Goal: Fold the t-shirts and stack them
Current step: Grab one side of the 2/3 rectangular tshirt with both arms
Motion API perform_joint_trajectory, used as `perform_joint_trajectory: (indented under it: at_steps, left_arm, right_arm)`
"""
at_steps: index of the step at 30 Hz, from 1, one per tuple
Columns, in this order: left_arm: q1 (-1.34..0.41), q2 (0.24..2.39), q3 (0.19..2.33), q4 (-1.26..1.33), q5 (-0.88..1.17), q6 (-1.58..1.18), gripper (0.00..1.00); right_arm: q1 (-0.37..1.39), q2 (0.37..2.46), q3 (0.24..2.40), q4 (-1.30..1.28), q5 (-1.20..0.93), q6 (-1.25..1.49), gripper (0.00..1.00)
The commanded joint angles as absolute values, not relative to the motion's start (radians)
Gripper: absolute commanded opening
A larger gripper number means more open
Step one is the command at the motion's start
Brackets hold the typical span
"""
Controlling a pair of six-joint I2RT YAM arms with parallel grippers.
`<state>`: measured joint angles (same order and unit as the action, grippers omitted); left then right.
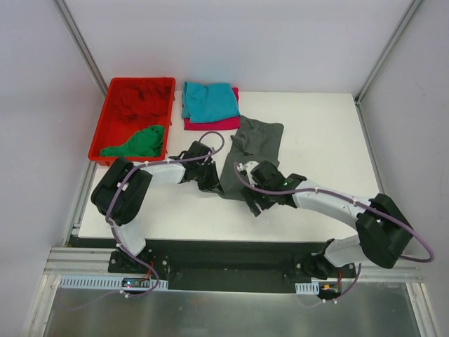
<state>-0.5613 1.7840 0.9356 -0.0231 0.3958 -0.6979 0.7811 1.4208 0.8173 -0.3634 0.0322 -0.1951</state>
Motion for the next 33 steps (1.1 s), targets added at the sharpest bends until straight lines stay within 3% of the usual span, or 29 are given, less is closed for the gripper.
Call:
perform_joint_trajectory:
  at_steps: [1,13,24,29,33]
  left_arm:
    - [-0.545,1.689,0.832,-0.15,0.308,-0.663,0.0]
    - [-0.525,1.52,0.66,-0.215,0.253,-0.69,0.0]
    - [-0.522,1.509,0.658,-0.219,0.265,-0.695,0.0]
    - [-0.512,1.494,0.655,-0.221,0.275,-0.696,0.0]
    - [-0.506,1.463,0.65,-0.227,0.27,-0.69,0.0]
  right_arm:
    - [0.919,1.339,0.798,-0.362,0.101,-0.229,0.8]
    - [1.204,1.457,0.839,-0.419,0.242,-0.235,0.7]
    - [1.216,1.585,0.865,-0.42,0.259,-0.192,0.56]
    - [1.216,1.603,0.87,-0.434,0.294,-0.164,0.41]
    - [1.215,1.614,0.887,-0.462,0.314,-0.144,0.36]
